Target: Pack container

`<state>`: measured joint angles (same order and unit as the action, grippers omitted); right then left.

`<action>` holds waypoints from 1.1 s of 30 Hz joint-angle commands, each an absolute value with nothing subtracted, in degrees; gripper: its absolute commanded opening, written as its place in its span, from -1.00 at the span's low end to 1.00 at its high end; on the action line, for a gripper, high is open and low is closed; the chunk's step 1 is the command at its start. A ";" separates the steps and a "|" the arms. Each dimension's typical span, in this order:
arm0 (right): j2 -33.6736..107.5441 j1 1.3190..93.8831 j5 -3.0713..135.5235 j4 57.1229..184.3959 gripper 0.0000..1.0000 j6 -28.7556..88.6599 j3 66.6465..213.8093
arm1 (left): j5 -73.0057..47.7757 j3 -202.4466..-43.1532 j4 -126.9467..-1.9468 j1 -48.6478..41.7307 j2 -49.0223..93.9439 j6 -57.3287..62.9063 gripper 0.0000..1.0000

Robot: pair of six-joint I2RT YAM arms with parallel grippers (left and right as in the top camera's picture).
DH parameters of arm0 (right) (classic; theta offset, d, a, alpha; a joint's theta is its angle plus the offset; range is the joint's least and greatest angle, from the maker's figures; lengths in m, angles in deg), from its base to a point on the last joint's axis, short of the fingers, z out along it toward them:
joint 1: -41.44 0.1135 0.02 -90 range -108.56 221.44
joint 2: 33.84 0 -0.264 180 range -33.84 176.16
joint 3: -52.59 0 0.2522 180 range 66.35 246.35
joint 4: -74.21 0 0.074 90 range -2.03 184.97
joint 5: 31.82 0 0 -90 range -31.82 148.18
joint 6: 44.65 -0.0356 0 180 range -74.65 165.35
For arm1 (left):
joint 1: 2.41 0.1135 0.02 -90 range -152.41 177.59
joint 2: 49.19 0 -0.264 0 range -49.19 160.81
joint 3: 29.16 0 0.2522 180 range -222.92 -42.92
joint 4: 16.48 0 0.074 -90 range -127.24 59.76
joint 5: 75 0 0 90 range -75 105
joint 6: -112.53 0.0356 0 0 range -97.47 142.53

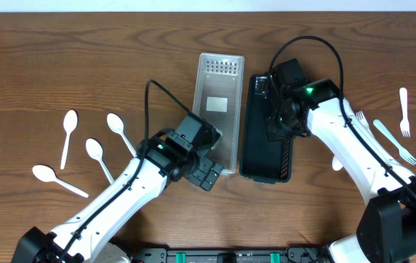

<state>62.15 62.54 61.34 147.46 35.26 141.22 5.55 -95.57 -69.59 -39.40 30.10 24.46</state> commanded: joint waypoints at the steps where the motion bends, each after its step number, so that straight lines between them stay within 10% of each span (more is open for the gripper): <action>1: 62.19 62.08 61.21 147.35 -0.96 34.45 140.85 | 4.24 -96.70 -69.66 -41.48 30.12 24.79 0.98; 33: 72.18 62.08 66.94 134.37 -0.87 34.72 140.85 | 15.71 -97.27 -70.97 -27.71 8.24 19.83 0.96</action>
<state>70.04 62.54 64.93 135.83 35.24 141.16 15.06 -95.83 -70.62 -28.10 8.81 20.79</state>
